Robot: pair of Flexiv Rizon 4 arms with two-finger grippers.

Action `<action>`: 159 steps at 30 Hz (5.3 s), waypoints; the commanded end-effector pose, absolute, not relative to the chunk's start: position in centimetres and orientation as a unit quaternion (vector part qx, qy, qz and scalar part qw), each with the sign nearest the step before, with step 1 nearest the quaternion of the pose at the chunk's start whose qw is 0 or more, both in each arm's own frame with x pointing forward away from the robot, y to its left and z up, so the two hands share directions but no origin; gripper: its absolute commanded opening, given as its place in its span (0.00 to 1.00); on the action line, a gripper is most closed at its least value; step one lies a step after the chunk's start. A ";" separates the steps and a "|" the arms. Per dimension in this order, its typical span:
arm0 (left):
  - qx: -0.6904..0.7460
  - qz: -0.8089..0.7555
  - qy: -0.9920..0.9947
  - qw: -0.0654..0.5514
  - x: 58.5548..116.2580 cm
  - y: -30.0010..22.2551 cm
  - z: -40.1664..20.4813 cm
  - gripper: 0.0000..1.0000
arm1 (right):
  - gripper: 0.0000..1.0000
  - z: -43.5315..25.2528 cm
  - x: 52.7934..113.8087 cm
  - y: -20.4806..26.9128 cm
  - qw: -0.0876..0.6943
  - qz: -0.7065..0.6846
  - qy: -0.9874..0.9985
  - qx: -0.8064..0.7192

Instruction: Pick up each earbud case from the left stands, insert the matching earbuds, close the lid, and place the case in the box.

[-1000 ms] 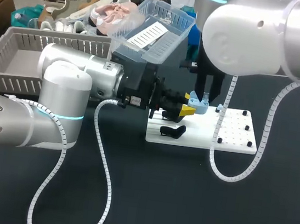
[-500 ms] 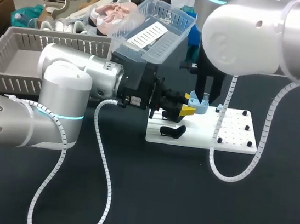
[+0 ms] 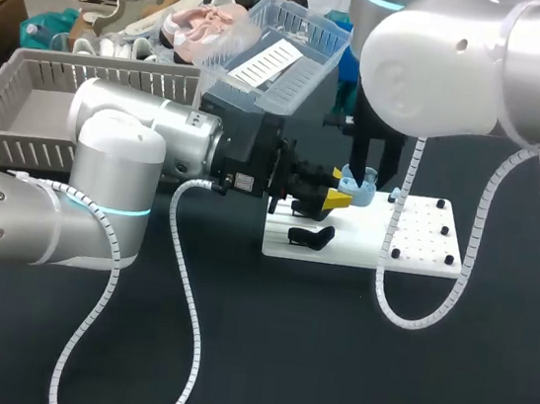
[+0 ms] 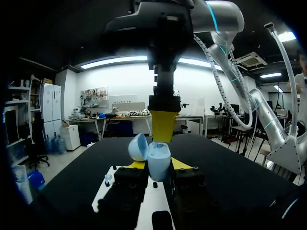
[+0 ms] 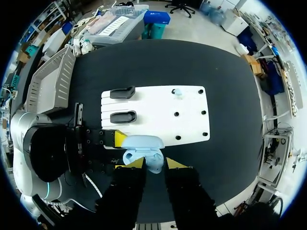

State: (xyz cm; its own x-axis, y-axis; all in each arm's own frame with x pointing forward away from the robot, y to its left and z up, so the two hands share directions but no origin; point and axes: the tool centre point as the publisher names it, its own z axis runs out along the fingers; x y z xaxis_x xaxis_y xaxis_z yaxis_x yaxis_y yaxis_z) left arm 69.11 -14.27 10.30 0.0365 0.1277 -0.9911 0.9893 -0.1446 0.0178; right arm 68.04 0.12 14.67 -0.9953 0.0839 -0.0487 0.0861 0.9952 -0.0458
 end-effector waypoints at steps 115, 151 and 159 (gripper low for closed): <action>0.573 -0.493 0.488 0.436 69.1 -14.3 10.3 0.00 | 0.44 3.2 79.5 -6.7 0.115 0.136 0.980 0.091; 0.573 -0.493 0.488 0.436 69.1 -14.3 10.3 0.00 | 0.32 2.3 80.1 -6.5 0.108 0.135 0.981 0.093; 0.573 -0.493 0.488 0.436 69.1 -14.3 10.3 0.00 | 0.14 2.3 80.1 -6.4 0.108 0.137 0.980 0.093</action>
